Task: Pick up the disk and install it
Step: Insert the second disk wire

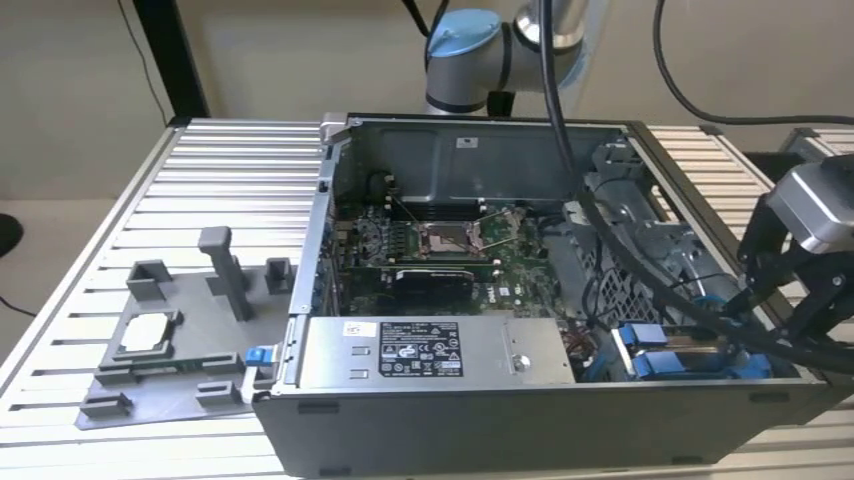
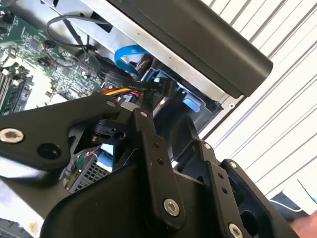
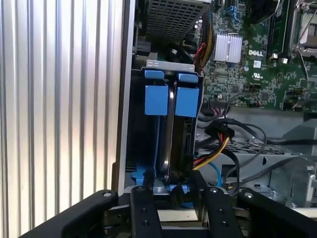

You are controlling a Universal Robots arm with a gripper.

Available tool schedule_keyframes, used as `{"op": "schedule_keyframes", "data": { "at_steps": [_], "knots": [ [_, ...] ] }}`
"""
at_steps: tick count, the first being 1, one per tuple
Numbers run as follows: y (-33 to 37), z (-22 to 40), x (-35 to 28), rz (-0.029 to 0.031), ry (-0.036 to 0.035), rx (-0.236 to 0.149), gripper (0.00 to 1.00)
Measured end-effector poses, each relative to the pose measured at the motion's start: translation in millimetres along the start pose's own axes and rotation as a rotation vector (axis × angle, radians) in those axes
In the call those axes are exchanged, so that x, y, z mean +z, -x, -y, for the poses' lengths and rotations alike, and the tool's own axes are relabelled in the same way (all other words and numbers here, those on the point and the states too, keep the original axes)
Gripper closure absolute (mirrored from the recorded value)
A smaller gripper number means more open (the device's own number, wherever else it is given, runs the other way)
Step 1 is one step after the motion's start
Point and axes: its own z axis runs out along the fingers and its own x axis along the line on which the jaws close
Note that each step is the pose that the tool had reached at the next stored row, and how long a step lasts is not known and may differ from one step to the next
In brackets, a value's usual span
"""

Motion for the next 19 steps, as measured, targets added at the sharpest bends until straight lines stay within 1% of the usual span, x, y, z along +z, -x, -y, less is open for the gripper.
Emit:
{"op": "schedule_keyframes", "data": {
  "at_steps": [6,9,12,13,14,15,17,18,19],
  "knots": [
    [-5.0,6.4,-7.2,0.0250,0.0055,0.001,1.00],
    [-8.2,9.3,-10.2,0.0350,0.0091,0.002,1.00],
    [-12.3,12.7,-11.9,0.0435,0.0135,0.003,1.00],
    [-13.7,14.3,-12.0,0.0481,0.0147,0.003,1.00],
    [-14.2,15.1,-12.0,0.0559,0.0148,0.003,1.00],
    [-14.4,15.6,-12.0,0.0698,0.0143,0.003,1.00],
    [-15.0,16.6,-11.9,0.1045,0.0130,0.003,1.00],
    [-17.1,17.0,-11.5,0.1136,0.0127,0.002,1.00],
    [-20.3,17.4,-10.8,0.1180,0.0124,0.002,1.00]
  ]
}}
